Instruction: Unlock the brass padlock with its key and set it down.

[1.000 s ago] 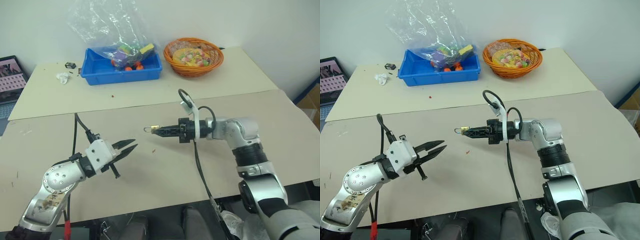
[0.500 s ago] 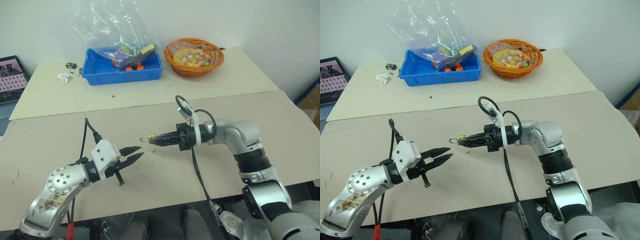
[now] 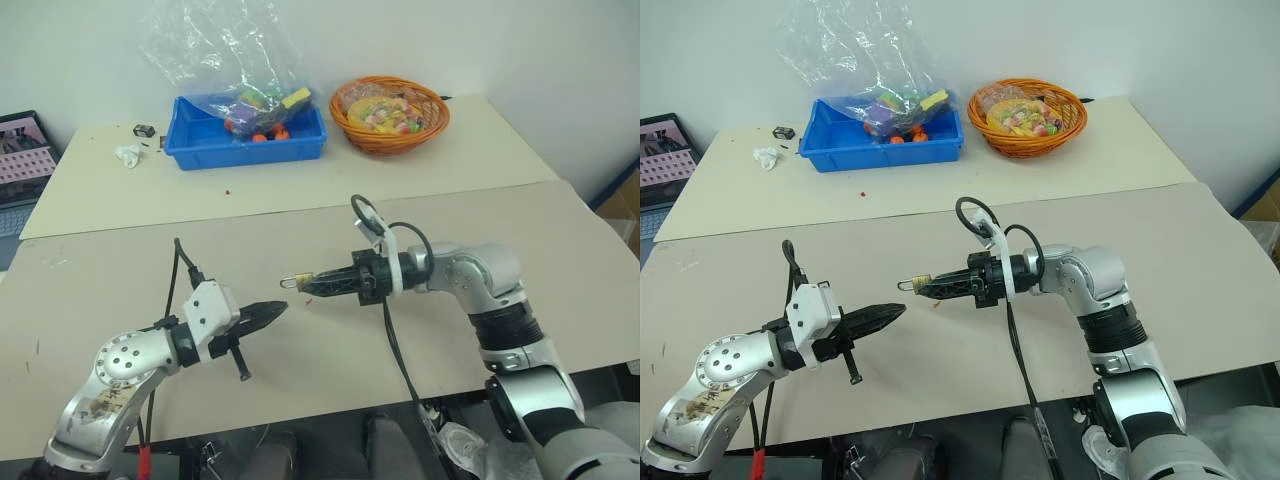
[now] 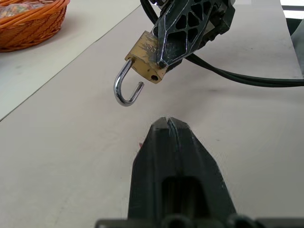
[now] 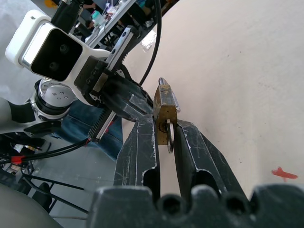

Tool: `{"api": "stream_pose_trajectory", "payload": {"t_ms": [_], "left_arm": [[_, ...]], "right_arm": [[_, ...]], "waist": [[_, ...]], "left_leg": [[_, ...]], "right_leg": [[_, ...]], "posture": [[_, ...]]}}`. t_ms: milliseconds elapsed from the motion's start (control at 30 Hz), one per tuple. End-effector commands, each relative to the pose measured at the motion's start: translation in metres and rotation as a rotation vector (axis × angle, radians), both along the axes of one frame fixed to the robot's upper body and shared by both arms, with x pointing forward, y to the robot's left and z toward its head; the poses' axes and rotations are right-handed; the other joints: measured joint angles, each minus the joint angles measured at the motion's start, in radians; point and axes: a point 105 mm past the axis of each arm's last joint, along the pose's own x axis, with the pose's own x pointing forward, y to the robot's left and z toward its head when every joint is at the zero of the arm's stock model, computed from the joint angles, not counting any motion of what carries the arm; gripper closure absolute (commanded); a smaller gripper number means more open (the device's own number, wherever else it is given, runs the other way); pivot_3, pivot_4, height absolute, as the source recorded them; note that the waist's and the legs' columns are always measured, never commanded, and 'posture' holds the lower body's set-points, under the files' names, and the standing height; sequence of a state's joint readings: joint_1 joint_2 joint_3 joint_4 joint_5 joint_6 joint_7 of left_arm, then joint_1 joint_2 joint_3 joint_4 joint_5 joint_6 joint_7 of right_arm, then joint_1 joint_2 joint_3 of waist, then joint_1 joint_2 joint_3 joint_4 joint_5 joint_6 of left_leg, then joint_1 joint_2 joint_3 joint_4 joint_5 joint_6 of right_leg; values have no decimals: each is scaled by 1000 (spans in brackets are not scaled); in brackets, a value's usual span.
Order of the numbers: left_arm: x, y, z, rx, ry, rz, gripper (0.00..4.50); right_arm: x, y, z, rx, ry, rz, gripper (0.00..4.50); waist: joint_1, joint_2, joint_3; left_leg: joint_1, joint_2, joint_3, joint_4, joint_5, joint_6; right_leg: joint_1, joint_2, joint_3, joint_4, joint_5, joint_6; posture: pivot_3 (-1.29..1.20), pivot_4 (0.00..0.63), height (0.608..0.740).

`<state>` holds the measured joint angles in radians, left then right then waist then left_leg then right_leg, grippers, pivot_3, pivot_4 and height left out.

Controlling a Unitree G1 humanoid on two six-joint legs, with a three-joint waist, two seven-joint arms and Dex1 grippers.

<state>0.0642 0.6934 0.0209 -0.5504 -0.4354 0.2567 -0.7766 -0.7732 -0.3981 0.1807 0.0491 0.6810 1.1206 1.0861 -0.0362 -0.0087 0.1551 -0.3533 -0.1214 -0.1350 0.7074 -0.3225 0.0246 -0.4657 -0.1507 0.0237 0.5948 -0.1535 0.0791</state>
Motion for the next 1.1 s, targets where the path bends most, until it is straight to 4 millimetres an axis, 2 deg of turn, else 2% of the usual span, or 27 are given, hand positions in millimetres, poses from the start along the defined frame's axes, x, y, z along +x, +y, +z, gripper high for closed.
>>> {"api": "stream_pose_trajectory", "payload": {"t_ms": [33,433,733,1100], "left_arm": [[0,-4,14,-17,-54,-9,4485],[1,-7,17,-14,-60,1,4485],[1,-5,13,-12,-56,4,4485],[2,-3,15,-14,-64,14,4485]], "right_arm": [[-6,2,11,34,-28,32,4097],[-23,2,13,50,-3,105,4097],[-29,3,11,44,7,123,4097],[-41,1,-4,6,57,155,4097]], "waist": [[1,0,0],[2,0,0],[9,0,0],[21,0,0]], "left_leg": [[0,0,0,0,0,0],[0,0,0,0,0,0],[0,0,0,0,0,0],[0,0,1,0,0,0]], "right_leg": [[0,0,0,0,0,0],[0,0,0,0,0,0],[0,0,0,0,0,0],[0,0,0,0,0,0]], "posture": [[0,150,732],[0,150,732],[0,150,732],[0,150,732]]}}
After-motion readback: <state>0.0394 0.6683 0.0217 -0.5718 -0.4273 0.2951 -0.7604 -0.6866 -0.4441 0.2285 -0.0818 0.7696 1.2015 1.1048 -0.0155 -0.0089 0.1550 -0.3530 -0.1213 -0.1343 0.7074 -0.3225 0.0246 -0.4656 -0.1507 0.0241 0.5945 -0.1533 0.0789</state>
